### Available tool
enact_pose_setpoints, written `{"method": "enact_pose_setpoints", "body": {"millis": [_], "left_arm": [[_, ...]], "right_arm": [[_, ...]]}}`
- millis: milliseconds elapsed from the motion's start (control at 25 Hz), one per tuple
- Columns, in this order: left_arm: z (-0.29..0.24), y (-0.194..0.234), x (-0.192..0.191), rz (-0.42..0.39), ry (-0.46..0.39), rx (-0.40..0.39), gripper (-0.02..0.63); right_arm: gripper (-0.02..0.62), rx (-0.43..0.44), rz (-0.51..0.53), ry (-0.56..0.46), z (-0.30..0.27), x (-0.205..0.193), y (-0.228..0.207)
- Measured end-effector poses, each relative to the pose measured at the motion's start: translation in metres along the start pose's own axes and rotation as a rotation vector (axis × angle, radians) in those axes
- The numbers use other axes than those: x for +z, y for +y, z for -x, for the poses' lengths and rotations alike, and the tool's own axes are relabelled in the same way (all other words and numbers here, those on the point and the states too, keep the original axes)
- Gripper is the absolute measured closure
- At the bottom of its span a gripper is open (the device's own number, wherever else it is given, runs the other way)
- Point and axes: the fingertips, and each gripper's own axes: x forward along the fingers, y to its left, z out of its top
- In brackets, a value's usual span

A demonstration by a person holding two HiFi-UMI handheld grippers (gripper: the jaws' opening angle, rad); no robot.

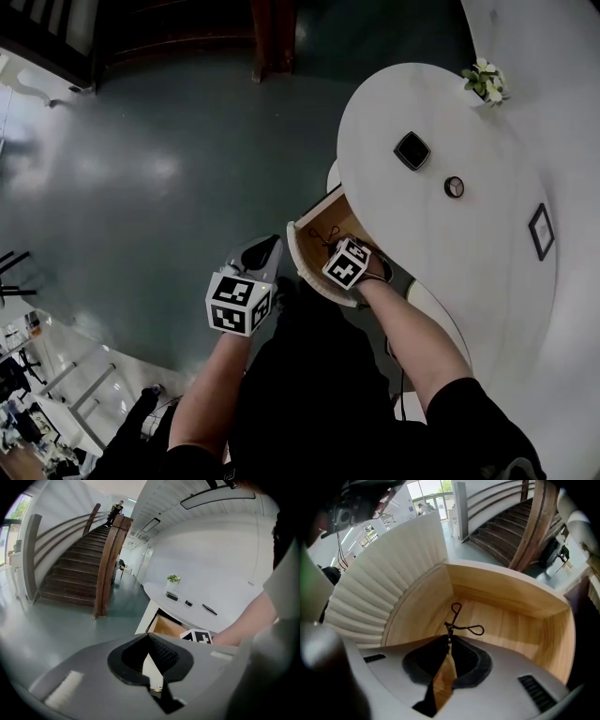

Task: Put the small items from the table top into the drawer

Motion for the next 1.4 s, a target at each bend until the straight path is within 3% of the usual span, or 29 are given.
{"method": "enact_pose_setpoints", "body": {"millis": [280, 400, 1400], "left_arm": [[0.009, 0.007, -0.004, 0.005, 0.001, 0.017, 0.595], [0.016, 0.008, -0.003, 0.007, -0.006, 0.024, 0.595], [0.121, -0.057, 0.020, -0.068, -0.161, -0.057, 0.594]], "right_arm": [[0.560, -0.005, 0.003, 0.033, -0.011, -0.002, 0.000], [0.522, -0.020, -0.016, 0.017, -0.006, -0.003, 0.000], [0.526, -0.195, -0.288, -0.302, 0.172, 0.000, 0.058]]}}
